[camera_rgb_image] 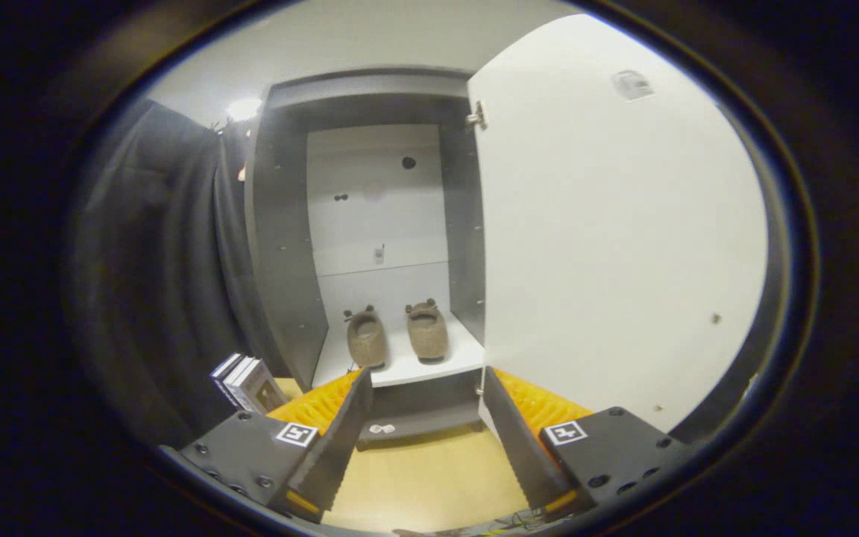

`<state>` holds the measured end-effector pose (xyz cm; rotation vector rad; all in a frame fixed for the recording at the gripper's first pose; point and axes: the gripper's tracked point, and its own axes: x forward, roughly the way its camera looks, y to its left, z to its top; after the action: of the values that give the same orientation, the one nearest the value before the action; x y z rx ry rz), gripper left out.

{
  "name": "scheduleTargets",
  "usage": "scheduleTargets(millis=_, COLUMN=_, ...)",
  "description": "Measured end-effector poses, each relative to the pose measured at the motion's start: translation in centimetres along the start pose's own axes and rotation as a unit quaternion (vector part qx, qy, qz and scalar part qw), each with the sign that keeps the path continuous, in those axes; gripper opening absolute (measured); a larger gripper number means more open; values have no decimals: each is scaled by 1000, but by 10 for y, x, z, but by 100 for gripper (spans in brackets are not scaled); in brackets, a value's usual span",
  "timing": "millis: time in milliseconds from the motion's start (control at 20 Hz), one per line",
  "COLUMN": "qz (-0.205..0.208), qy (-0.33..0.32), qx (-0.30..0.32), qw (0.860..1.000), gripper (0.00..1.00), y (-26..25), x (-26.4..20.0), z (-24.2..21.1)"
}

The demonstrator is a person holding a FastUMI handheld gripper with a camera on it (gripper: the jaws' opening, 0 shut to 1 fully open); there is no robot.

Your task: Open the shoe cabinet door, grab the shoes and put them into the shoe cabinet, then close the shoe cabinet door.

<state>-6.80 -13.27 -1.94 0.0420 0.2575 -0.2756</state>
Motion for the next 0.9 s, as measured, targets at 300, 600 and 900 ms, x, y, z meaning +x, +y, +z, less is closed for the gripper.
scheduleTargets(millis=300, qz=-103, qy=-52, qx=15, qw=993, gripper=93, y=-110, x=-83, z=18)
scheduleTargets(millis=600, qz=-159, qy=-76, qx=22, qw=984, gripper=96, y=-242, x=-104, z=38)
scheduleTargets(millis=900, qz=-110, qy=-82, qx=2, qw=991, gripper=96, y=-316, x=-49, z=53)
